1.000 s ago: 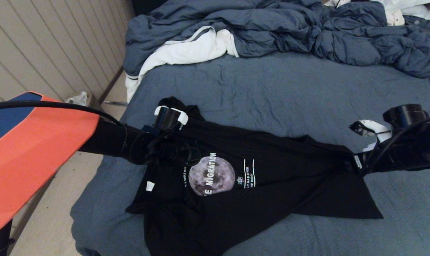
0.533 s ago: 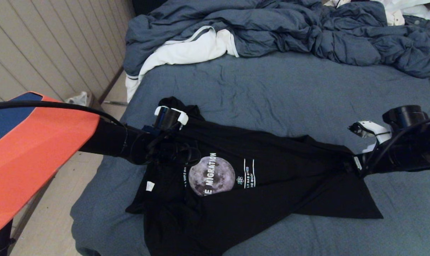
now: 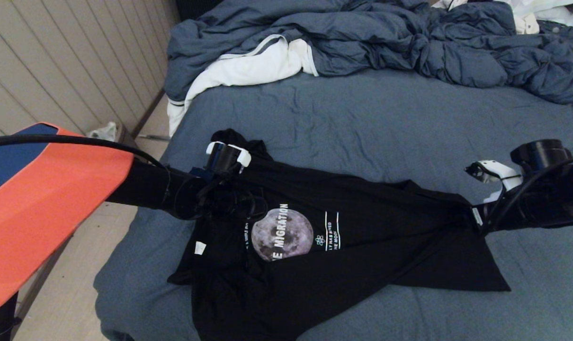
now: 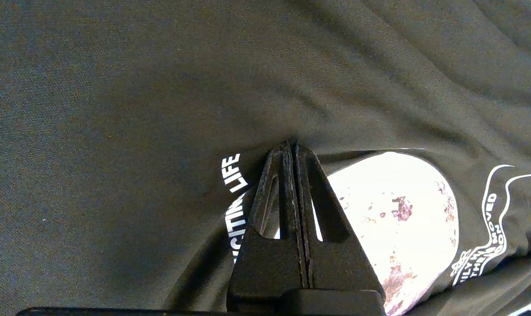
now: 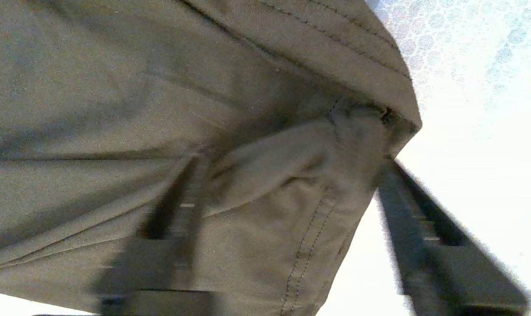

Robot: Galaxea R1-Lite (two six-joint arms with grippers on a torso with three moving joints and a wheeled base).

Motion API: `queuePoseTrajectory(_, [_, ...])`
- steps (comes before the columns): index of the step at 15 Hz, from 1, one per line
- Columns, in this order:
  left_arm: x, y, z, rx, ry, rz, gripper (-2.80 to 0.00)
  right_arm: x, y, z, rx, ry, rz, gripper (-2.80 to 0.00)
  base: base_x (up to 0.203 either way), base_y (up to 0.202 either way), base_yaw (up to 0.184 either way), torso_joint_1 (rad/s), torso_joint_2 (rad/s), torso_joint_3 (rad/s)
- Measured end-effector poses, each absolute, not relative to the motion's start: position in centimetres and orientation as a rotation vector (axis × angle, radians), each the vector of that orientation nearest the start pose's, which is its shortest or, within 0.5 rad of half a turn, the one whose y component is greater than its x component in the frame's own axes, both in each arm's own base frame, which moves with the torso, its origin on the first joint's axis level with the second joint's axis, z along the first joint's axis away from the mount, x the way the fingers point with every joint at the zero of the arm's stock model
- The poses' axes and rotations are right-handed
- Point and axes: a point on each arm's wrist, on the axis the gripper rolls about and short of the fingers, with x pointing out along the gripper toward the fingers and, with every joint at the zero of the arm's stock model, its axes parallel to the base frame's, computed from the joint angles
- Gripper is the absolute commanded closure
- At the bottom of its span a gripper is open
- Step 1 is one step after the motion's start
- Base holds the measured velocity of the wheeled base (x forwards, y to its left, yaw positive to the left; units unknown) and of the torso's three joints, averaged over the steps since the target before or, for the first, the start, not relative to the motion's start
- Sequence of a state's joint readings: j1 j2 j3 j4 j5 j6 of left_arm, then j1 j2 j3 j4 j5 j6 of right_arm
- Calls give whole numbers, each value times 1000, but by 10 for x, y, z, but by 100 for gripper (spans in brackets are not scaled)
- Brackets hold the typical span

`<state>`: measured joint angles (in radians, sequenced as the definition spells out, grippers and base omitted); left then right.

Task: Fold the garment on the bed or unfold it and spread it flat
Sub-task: Unford the black T-shirt

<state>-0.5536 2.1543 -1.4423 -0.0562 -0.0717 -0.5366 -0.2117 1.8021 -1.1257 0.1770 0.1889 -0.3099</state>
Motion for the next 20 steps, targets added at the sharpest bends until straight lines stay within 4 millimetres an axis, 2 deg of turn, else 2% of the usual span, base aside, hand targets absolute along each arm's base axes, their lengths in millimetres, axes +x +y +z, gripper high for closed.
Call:
queuePoseTrajectory(7, [363, -226, 131, -341, 787, -410, 0, 314, -61, 166, -128, 823, 113, 0, 0, 0, 0, 0, 0, 0])
queuePoseTrajectory(11, [364, -226, 131, -342, 785, -409, 0, 300, -59, 175, -134, 805, 110, 0, 0, 0, 0, 0, 0, 0])
queuePoseTrajectory(14, [364, -226, 131, -343, 784, -409, 0, 270, -54, 177, -149, 813, 116, 0, 0, 0, 0, 0, 0, 0])
queuePoseTrajectory(20, [363, -226, 134, -344, 779, -411, 0, 182, -39, 161, -155, 857, 114, 0, 0, 0, 0, 0, 0, 0])
